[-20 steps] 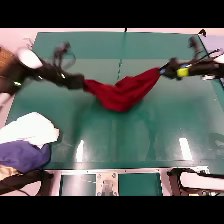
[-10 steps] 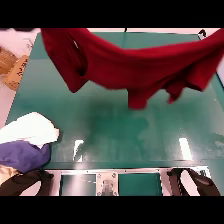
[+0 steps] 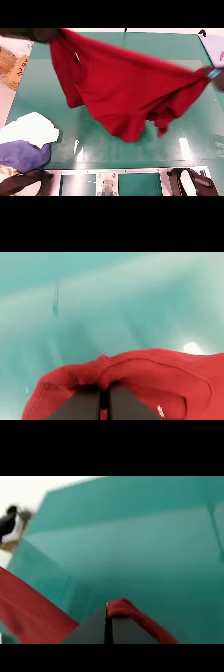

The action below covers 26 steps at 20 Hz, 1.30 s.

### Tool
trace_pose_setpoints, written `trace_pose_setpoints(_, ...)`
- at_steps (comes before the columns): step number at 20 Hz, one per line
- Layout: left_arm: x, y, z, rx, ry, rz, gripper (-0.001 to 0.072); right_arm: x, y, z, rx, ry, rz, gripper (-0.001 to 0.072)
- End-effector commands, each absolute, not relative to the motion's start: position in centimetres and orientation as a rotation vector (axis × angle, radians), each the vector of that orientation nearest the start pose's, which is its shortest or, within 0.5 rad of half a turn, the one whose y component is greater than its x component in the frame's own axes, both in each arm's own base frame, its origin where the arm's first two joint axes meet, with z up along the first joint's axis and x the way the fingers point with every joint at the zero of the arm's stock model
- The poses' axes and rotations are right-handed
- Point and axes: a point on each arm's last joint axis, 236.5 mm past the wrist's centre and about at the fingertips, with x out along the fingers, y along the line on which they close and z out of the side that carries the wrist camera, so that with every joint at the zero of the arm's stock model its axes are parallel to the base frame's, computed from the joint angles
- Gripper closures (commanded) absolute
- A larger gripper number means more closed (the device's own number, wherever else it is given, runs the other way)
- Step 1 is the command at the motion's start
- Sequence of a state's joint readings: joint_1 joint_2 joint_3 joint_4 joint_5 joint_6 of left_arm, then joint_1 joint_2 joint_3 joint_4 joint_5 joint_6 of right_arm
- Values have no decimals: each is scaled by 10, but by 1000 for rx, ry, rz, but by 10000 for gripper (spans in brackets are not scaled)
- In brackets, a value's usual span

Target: Fold the shirts.

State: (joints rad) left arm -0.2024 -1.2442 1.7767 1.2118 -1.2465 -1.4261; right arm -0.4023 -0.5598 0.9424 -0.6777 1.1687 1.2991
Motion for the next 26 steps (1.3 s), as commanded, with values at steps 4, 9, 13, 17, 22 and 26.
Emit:
trace_pose_setpoints(4,472,-203,45,-126,1123,-600,676,314,56,3,736,856,207,698)
trace_pose_setpoints(9,489,-214,-2,-271,1191,-565,61,352,44,-36,746,954,194,675)
trace_pose_setpoints(13,452,-174,24,-273,1397,-553,60,387,14,10,679,855,195,432)
trace_pose_setpoints(17,407,-160,18,-266,1569,-518,60,372,-12,13,744,905,161,379)
trace_pose_setpoints(22,361,-219,-50,-233,1639,-563,60,327,-32,-16,877,1048,85,381)
trace_pose_setpoints(26,357,-280,-93,-318,1500,-563,60,309,-38,-29,984,1068,16,382)
